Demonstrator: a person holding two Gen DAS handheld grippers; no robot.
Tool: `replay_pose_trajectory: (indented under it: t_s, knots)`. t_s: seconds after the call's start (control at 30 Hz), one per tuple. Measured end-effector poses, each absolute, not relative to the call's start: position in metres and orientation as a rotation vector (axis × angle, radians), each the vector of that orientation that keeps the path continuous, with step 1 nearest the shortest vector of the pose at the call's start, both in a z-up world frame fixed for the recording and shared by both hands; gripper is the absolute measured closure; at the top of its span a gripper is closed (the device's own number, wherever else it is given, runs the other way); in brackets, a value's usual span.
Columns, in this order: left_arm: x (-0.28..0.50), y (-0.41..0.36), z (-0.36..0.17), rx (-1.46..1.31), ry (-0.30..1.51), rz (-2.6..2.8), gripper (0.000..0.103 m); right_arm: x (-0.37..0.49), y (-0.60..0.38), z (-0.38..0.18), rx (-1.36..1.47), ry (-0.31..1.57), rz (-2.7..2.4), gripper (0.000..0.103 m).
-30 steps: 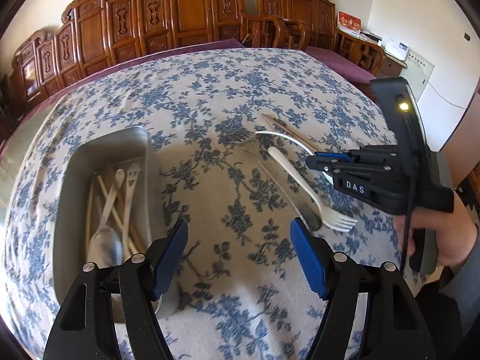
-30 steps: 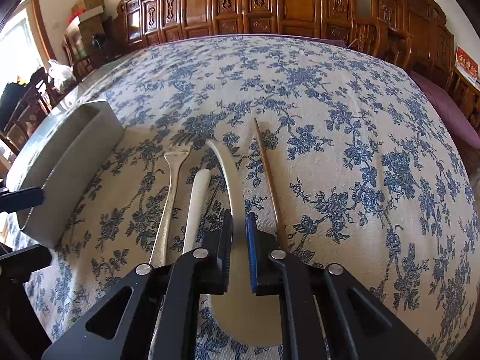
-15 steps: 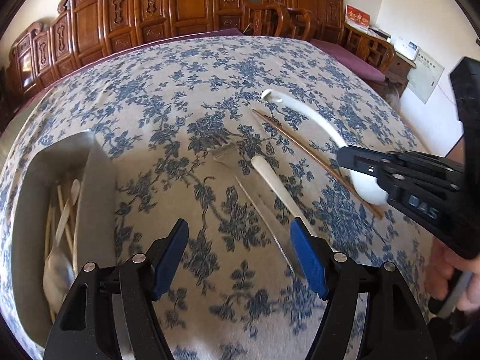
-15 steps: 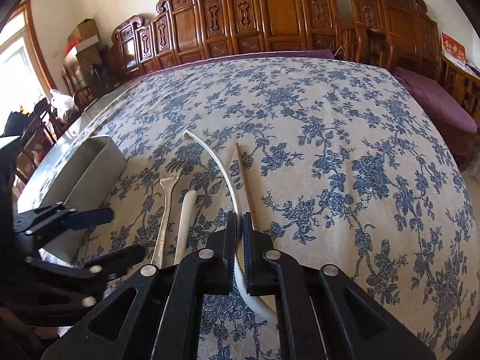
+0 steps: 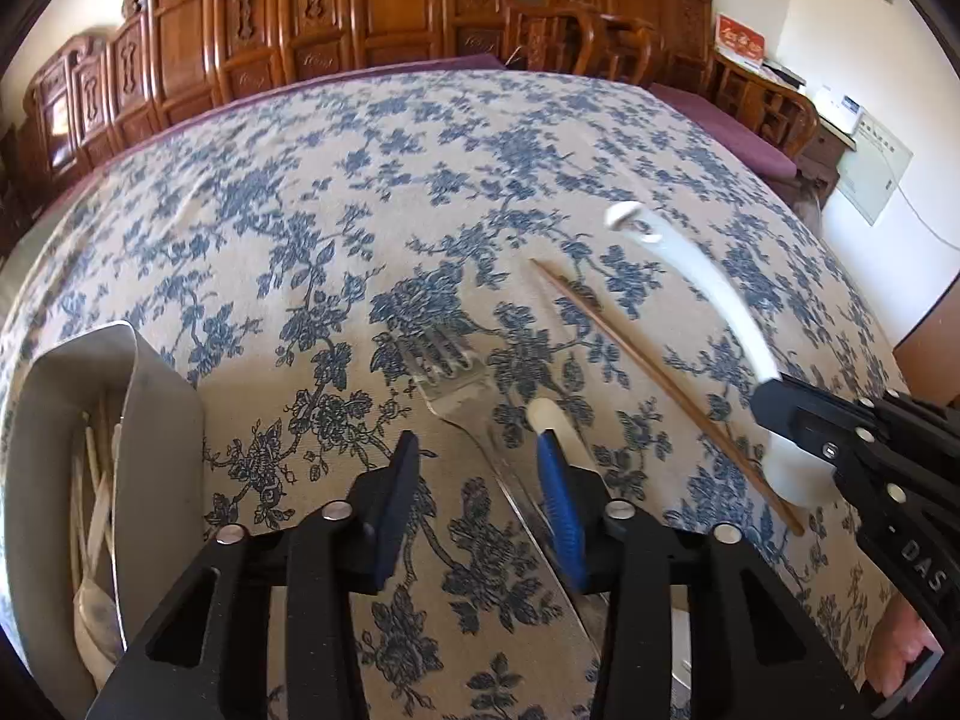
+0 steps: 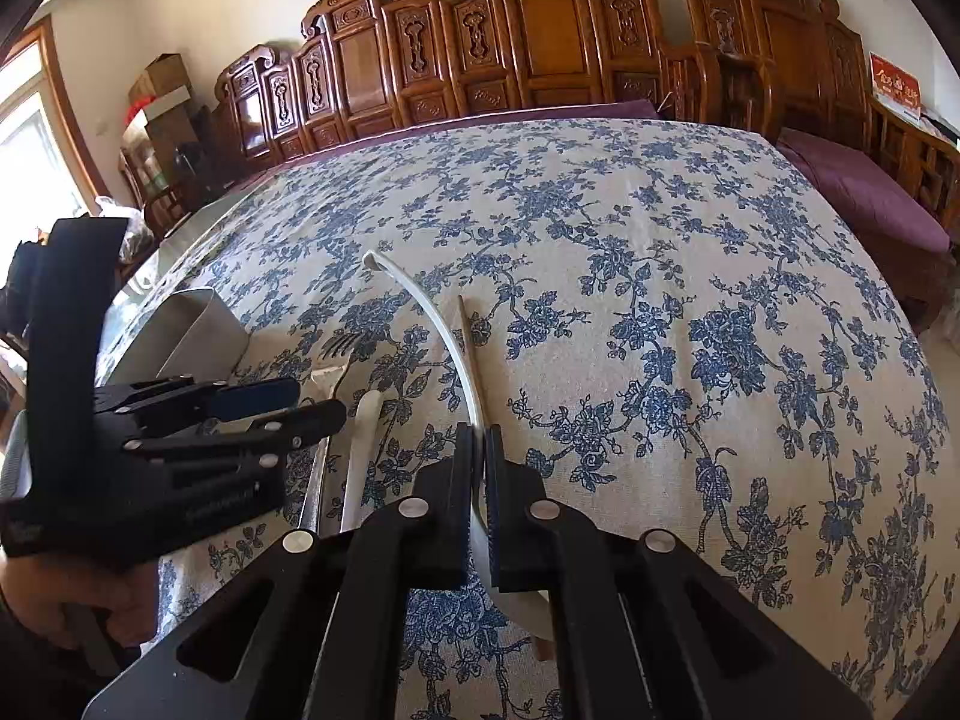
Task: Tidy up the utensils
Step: 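Close the left tool on a metal fork while the right tool holds the spoon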
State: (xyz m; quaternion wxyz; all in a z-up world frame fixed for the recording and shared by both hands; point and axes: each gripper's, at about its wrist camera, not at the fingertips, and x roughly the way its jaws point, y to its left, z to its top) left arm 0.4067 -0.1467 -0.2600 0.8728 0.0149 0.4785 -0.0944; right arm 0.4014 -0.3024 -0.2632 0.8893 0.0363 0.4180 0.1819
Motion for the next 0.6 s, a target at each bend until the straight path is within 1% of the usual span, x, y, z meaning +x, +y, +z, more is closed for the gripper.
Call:
replay_pose_trajectory:
  t_s: [0.13, 0.2, 0.23, 0.27, 0.3, 0.33, 0.37, 0.47, 0.6]
  knots:
    - [0.419, -0.143, -0.266, -0.016, 1.018, -0.215, 0.074, 0.402, -0.302, -0.264, 0.074, 0.869, 0.383, 0.098]
    - [0.423, -0.146, -0.267, -0.008, 1.015, -0.227, 0.074, 0.402, -0.303, -0.264, 0.074, 0.870, 0.383, 0.098]
    - [0.426, -0.148, -0.267, -0.006, 1.015, -0.239, 0.078, 0.402, -0.302, -0.264, 0.075, 0.870, 0.383, 0.098]
    - [0.427, -0.148, -0.267, -0.008, 1.016, -0.245, 0.085, 0.402, -0.302, -0.264, 0.077, 0.870, 0.383, 0.098]
    - [0.428, -0.148, -0.266, -0.016, 1.019, -0.257, 0.086, 0.403, -0.302, -0.264, 0.080, 0.870, 0.383, 0.098]
    - [0.429, -0.148, -0.266, -0.026, 1.024, -0.271, 0.091, 0.402, -0.302, -0.264, 0.081, 0.871, 0.384, 0.098]
    - [0.429, -0.148, -0.266, -0.035, 1.031, -0.288, 0.097, 0.402, -0.302, -0.264, 0.080, 0.872, 0.384, 0.098]
    - [0.422, -0.150, -0.262, -0.006, 1.021, -0.286, 0.101, 0.401, -0.299, -0.264, 0.081, 0.874, 0.386, 0.098]
    - [0.408, -0.149, -0.256, 0.034, 1.005, -0.288, 0.101, 0.398, -0.294, -0.261, 0.076, 0.873, 0.388, 0.098]
